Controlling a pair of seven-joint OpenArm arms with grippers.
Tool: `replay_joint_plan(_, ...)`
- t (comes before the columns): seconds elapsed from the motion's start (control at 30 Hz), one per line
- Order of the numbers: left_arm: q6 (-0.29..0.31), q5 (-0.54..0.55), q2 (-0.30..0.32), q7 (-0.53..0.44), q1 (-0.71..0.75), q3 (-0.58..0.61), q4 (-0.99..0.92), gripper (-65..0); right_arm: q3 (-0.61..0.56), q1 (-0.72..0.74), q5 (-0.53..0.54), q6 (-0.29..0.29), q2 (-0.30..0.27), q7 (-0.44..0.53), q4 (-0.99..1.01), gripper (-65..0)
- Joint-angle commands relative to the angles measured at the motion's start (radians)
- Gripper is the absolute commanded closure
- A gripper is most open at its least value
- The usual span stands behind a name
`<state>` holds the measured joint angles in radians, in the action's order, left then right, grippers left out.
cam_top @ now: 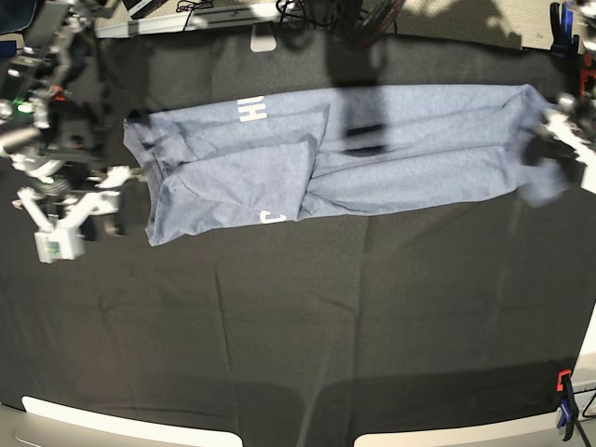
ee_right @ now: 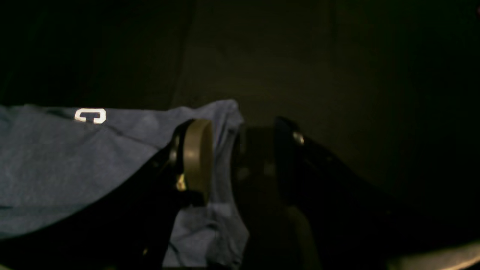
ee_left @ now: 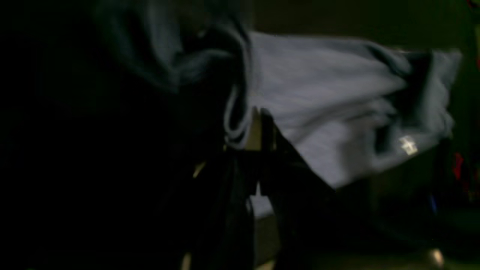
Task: Layout the t-shirt on the table in an organized manner, then fold the t-shirt properly
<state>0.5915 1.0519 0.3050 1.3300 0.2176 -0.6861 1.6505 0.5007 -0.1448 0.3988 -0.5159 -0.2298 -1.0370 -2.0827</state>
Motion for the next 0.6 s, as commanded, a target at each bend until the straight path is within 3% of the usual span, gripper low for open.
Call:
replay_joint_plan(0.0,0.003,0.031,-0.005,-0.031,0.006,0.004,0.060,0.0,0.018,0.011,0.030,0.000,-0.014,0.019,-0.021,-26.1)
replay_joint_plan(0.27,-0.029,0.020,-0.145,-0.143,0.142,0.209,0.349,0.0,0.035,0.012,0.113,0.000,-0.014,0.011,-0.021,-26.1)
replay_joint_plan(0.47,-0.198,-0.175,-0.183,-0.296,0.139,0.413,0.355,0.0,0.035,0.012,0.114,-0.001,-0.014,-0.008,-0.021,-26.1)
replay_joint_plan(0.57,-0.249,-0.267,-0.198,-0.305,0.122,0.501,0.355,0.0,0.035,0.011,0.114,0.000,-0.014,-0.008,-0.021,-26.1)
